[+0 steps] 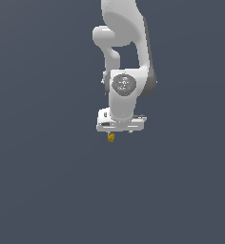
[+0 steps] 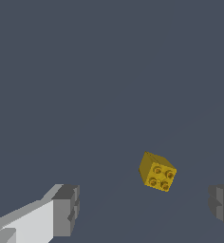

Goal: Pick up the object and move it to a goal position.

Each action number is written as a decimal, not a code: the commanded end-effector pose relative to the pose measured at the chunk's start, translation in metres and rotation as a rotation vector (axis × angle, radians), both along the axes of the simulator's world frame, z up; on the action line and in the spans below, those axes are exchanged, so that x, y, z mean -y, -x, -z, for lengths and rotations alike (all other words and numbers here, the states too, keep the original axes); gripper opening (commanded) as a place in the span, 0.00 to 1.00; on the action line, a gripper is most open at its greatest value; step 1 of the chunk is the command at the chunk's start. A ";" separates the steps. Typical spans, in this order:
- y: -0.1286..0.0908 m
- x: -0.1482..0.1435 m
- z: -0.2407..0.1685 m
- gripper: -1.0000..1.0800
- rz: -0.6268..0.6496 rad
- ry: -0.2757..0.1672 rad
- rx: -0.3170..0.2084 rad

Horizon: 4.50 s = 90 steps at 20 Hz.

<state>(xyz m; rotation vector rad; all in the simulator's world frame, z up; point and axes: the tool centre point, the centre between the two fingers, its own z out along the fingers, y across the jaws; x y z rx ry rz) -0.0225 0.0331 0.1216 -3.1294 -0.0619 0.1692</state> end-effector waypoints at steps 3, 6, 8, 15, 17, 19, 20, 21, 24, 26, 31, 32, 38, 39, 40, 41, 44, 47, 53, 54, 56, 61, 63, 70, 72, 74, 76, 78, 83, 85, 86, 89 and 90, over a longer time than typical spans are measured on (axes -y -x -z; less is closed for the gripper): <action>0.000 0.000 -0.001 0.96 0.004 -0.001 0.001; -0.002 0.003 -0.005 0.96 0.022 -0.003 0.006; -0.003 0.004 -0.008 0.96 0.035 -0.006 0.008; -0.004 0.005 -0.010 0.96 0.041 -0.007 0.010; -0.003 0.006 -0.008 0.96 0.050 -0.006 0.013; -0.001 0.007 -0.004 0.96 0.064 -0.005 0.018; -0.001 0.009 -0.002 0.96 0.073 -0.004 0.021; 0.000 0.010 0.000 0.96 0.082 -0.003 0.024; 0.004 0.014 0.009 0.96 0.118 0.001 0.037; 0.008 0.018 0.015 0.96 0.148 0.003 0.047; 0.018 0.030 0.033 0.96 0.231 0.012 0.076; 0.020 0.032 0.036 0.96 0.244 0.014 0.081; 0.029 0.040 0.047 0.96 0.302 0.020 0.101; 0.029 0.041 0.048 0.96 0.307 0.021 0.103; 0.030 0.041 0.049 0.96 0.311 0.021 0.105; 0.031 0.042 0.049 0.96 0.314 0.022 0.106; 0.031 0.042 0.049 0.96 0.313 0.022 0.104; 0.031 0.042 0.052 0.96 0.313 0.022 0.104; 0.032 0.042 0.076 0.96 0.315 0.022 0.106; 0.032 0.042 0.081 0.96 0.315 0.022 0.106; 0.032 0.042 0.089 0.96 0.316 0.022 0.106; 0.031 0.042 0.099 0.96 0.316 0.022 0.106; 0.031 0.042 0.100 0.00 0.316 0.022 0.106; 0.031 0.042 0.100 0.00 0.316 0.022 0.106; 0.031 0.042 0.100 0.00 0.316 0.022 0.106; 0.031 0.042 0.099 0.00 0.316 0.022 0.106; 0.031 0.043 0.097 0.00 0.316 0.022 0.106; 0.031 0.045 0.092 0.00 0.316 0.022 0.106; 0.029 0.052 0.071 0.00 0.316 0.022 0.106; 0.027 0.057 0.058 0.00 0.316 0.022 0.106; 0.027 0.060 0.051 0.00 0.316 0.021 0.106; 0.024 0.069 0.027 0.00 0.316 0.021 0.106; 0.023 0.072 0.018 0.00 0.316 0.021 0.106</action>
